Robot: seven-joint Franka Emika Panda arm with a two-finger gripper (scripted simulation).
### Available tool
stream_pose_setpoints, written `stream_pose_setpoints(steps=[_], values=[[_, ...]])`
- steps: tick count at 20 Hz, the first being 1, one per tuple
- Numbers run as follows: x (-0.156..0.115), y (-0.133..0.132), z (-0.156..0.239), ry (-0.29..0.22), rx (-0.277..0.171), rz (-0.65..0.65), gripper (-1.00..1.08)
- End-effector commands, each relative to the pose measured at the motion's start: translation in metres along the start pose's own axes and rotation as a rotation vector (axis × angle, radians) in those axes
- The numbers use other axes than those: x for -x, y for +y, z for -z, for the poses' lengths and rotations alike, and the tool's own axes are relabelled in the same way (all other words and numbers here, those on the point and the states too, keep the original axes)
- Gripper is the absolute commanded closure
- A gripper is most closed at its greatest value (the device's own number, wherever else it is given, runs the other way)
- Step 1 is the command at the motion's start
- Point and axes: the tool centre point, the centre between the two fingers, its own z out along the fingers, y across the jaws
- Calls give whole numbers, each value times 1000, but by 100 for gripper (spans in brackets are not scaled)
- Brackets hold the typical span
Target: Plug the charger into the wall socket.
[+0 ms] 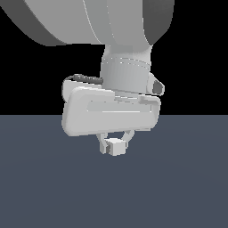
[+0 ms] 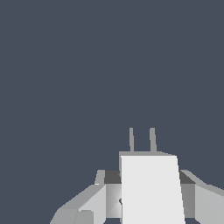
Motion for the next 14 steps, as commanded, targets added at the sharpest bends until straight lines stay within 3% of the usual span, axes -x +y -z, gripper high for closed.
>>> stream_pose_setpoints(steps=[1, 14], values=[[-5, 4, 5, 2, 16, -66, 108], [-22, 25, 29, 5, 93, -392, 108]])
